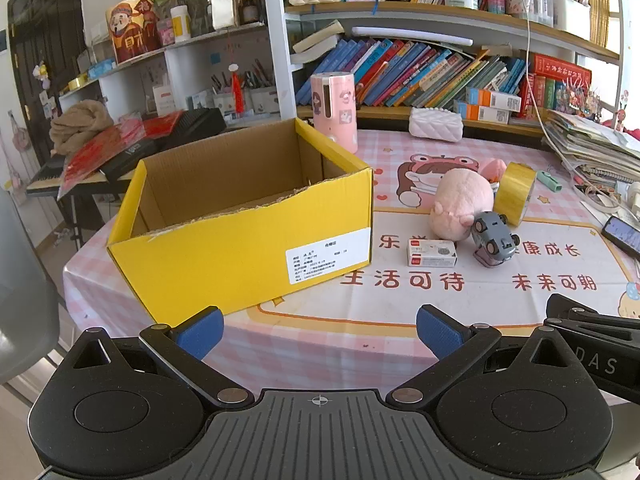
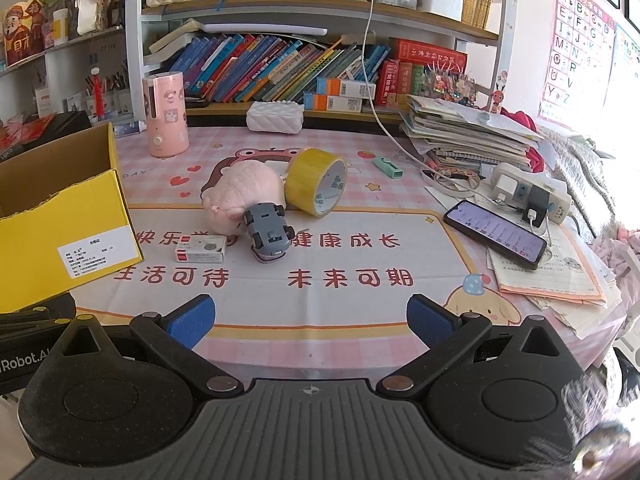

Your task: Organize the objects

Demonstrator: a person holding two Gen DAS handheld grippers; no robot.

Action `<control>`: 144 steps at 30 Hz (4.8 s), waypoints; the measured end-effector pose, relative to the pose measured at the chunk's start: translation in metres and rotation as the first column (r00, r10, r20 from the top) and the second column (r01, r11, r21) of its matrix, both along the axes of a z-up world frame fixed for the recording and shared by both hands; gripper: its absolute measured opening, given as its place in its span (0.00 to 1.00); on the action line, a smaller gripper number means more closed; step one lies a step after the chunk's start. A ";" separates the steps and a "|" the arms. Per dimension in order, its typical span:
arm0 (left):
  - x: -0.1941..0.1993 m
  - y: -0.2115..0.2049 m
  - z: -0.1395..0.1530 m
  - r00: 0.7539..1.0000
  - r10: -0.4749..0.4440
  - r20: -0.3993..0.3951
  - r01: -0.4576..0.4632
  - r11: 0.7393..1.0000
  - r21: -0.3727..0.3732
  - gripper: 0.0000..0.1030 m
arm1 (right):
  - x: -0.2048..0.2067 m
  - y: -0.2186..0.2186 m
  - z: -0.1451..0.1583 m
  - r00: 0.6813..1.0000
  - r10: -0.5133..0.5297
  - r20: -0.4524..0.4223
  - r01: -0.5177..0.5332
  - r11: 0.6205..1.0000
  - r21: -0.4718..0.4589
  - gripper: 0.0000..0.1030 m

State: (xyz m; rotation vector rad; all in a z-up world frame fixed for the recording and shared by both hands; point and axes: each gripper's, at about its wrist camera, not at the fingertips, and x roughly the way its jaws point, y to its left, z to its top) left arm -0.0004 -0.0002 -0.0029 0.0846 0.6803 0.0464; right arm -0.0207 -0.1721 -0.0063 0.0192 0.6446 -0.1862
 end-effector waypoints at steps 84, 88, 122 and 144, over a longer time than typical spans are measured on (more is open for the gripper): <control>0.015 -0.008 -0.007 0.999 -0.002 -0.043 0.001 1.000 -0.008 1.00 | 0.012 -0.005 -0.006 1.000 -0.003 -0.028 0.002 1.000 -0.005 1.00; 0.020 -0.012 -0.010 0.999 0.005 -0.053 -0.006 1.000 -0.010 1.00 | 0.020 -0.009 -0.008 0.999 0.005 -0.043 -0.005 1.000 -0.007 1.00; 0.091 -0.050 -0.028 0.973 0.185 -0.140 -0.192 0.981 -0.035 1.00 | 0.149 -0.040 -0.025 0.918 0.375 -0.127 -0.371 0.927 0.056 0.84; 0.103 -0.067 -0.034 0.958 0.229 -0.175 -0.242 0.969 -0.055 1.00 | 0.204 -0.038 -0.053 0.818 0.546 -0.184 -0.532 0.838 0.119 0.64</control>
